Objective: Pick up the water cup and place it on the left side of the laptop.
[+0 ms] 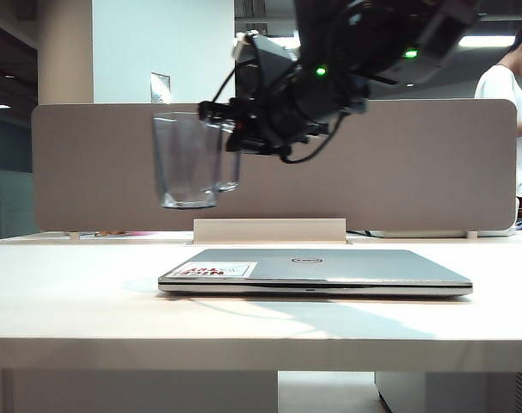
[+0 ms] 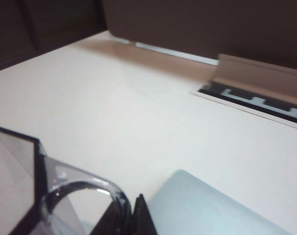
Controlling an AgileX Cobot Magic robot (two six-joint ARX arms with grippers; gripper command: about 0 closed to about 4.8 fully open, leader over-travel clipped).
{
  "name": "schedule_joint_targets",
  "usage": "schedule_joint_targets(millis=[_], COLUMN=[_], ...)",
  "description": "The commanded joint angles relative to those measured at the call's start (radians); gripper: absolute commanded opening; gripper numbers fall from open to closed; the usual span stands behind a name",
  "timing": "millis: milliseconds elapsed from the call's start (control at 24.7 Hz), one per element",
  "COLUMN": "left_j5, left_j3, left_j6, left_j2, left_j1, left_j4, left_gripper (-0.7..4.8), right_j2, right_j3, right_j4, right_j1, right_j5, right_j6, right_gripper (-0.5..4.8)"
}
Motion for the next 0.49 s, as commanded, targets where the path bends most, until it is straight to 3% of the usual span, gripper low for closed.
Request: schedule_joint_targets(millis=[41,324,486], left_j5=[0.004,0.004,0.004], left_j3=[0.005,0.005,0.005], left_j6=[-0.003,-0.003,-0.003], left_j2=[0.001,0.001,0.001], left_j1=[-0.001,-0.001,-0.001], left_j4=[0.009,0.010,0.010], left_gripper=[-0.06,-0.06,-0.06], right_j2=[0.042,0.183,0.238], right_j3=[0.079,0.237,0.283], right_j4=[-0.043,-0.117,-0.130], right_j1=[0.015,0.034,0.037], right_j5=[-0.056,-0.200,-0.215], right_j6=[-0.002,-0.002,-0.004], right_gripper=[-0.01,-0.01,-0.01])
